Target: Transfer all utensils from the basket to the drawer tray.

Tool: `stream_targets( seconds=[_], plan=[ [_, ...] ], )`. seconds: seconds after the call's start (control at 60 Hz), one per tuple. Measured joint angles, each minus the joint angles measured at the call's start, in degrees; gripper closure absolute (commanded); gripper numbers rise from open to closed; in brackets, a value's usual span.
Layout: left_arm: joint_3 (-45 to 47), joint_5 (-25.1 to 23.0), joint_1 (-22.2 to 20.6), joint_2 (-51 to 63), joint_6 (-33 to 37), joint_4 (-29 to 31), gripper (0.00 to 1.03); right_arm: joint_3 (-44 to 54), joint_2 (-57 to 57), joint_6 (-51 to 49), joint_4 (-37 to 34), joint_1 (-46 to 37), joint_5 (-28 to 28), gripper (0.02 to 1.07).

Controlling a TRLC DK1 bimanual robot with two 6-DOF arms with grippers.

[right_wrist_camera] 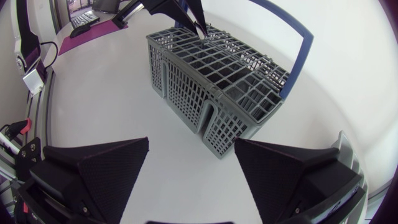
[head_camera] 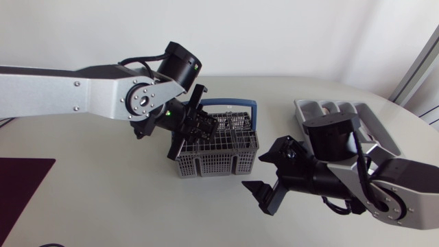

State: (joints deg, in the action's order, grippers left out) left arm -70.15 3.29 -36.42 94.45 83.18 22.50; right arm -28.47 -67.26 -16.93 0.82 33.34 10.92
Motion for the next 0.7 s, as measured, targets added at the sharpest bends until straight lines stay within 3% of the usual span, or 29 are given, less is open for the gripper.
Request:
stream_targets(
  seconds=[0.7],
  plan=[
    [0.0, -1.1, 0.4, -7.1, -1.1, -2.1, 1.0, 0.0, 0.0, 0.2, 0.3, 4.2, -2.4, 0.07]
  ],
)
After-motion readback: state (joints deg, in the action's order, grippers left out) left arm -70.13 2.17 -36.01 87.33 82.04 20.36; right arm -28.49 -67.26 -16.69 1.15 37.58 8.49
